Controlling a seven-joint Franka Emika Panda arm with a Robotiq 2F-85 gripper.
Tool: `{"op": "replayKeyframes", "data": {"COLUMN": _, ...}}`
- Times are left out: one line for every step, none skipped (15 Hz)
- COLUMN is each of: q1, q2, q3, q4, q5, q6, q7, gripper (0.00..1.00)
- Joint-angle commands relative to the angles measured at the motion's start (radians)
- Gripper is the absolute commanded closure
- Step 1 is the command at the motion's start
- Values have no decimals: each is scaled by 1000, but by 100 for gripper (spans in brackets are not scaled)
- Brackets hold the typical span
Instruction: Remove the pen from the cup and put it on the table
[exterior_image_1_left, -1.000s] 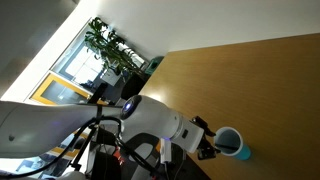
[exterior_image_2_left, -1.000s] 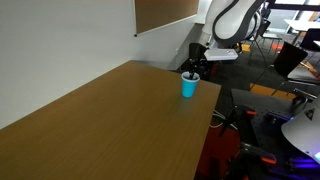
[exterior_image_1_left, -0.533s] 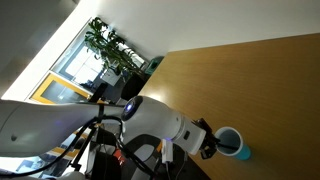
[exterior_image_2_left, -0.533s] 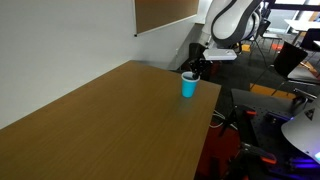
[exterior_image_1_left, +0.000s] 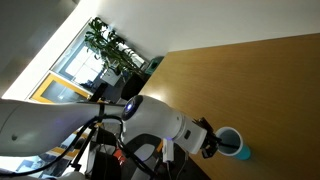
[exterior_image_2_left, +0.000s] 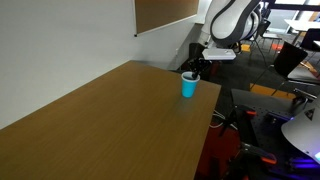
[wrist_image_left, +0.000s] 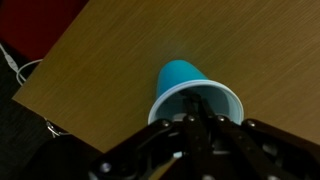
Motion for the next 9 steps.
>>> {"op": "replayKeyframes", "data": {"q1": 24, "q2": 7, "q3": -16, "q4": 8, "q5": 31, "q6": 26, "q7": -13, "gripper": 97}}
{"op": "replayKeyframes", "data": {"q1": 25, "q2": -2, "q3": -16, "q4": 6, "q5": 33, "q6": 22, "q7": -16, "gripper": 99}}
{"op": "replayKeyframes", "data": {"q1": 25, "q2": -7, "q3": -18, "q4": 8, "q5": 32, "q6": 15, "q7": -14, "gripper": 98}}
{"op": "replayKeyframes", "data": {"q1": 24, "q2": -16, "q3": -20, "q4": 7, "q5": 33, "q6": 5, "q7": -13, "gripper": 98}}
{"op": "replayKeyframes", "data": {"q1": 25, "q2": -25, "q3": -25, "q4": 8, "q5": 29, "q6": -11, "q7": -10, "gripper": 98}}
{"op": "replayKeyframes", "data": {"q1": 28, "q2": -37, "q3": -37, "q4": 9, "q5": 11, "q6": -28, "q7": 5, "gripper": 98}}
{"op": "replayKeyframes", "data": {"q1": 26, "q2": -48, "q3": -40, "q4": 9, "q5": 15, "q6": -38, "q7": 1, "gripper": 98}}
{"op": "replayKeyframes", "data": {"q1": 23, "q2": -65, "q3": -45, "q4": 10, "q5": 12, "q6": -58, "q7": -3, "gripper": 98}}
{"op": "replayKeyframes", "data": {"q1": 7, "q2": -82, "q3": -39, "q4": 9, "q5": -16, "q6": -73, "q7": 18, "gripper": 98}}
